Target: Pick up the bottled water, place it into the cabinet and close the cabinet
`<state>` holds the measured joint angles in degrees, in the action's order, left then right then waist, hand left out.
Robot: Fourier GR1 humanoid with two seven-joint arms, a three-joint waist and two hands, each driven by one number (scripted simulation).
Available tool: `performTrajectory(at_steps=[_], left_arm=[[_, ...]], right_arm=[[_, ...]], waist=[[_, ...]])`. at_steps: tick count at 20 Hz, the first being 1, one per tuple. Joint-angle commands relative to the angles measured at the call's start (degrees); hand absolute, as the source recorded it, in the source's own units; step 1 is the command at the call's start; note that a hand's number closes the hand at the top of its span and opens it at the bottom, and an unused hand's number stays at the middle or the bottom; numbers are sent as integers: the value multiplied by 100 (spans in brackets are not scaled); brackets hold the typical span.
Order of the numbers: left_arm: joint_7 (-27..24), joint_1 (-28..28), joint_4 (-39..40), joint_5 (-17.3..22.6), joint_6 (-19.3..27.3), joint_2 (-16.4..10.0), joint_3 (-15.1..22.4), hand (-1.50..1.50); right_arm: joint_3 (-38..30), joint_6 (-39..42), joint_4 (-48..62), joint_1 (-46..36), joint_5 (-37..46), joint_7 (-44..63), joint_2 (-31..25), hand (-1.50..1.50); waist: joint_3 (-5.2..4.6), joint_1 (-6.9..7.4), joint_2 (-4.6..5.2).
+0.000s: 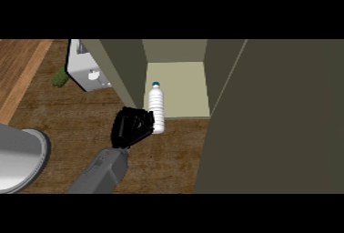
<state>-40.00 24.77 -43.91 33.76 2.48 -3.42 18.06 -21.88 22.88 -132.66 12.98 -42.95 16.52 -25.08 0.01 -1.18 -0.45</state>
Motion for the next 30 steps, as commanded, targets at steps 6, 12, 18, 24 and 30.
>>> performTrajectory(at_steps=[6, 12, 18, 24, 30], left_arm=[[264, -1408, -1978, -107, -717, -490, 601, -150], [650, -2246, -3147, 47, -799, -1067, 671, -150], [518, -3158, -4020, 184, -878, -1927, 182, -150], [525, -3620, -4393, 148, -862, -2711, -377, -150], [501, -3880, -4823, 308, -1236, -3054, -556, -150]], right_arm=[[146, -382, -1380, 446, 93, 452, 151, 150], [724, -339, -1774, 457, -47, 707, -115, 150], [1726, -395, -1842, 538, 361, 640, 144, 150], [2842, -1030, -1746, -143, 783, 856, 198, 150], [4082, -1653, -1345, -1249, 1335, 1065, 360, 150]], waist=[[-3, 108, -13], [-9, 130, -40], [-8, 152, -43], [-25, 219, -44], [-42, 241, -48]])
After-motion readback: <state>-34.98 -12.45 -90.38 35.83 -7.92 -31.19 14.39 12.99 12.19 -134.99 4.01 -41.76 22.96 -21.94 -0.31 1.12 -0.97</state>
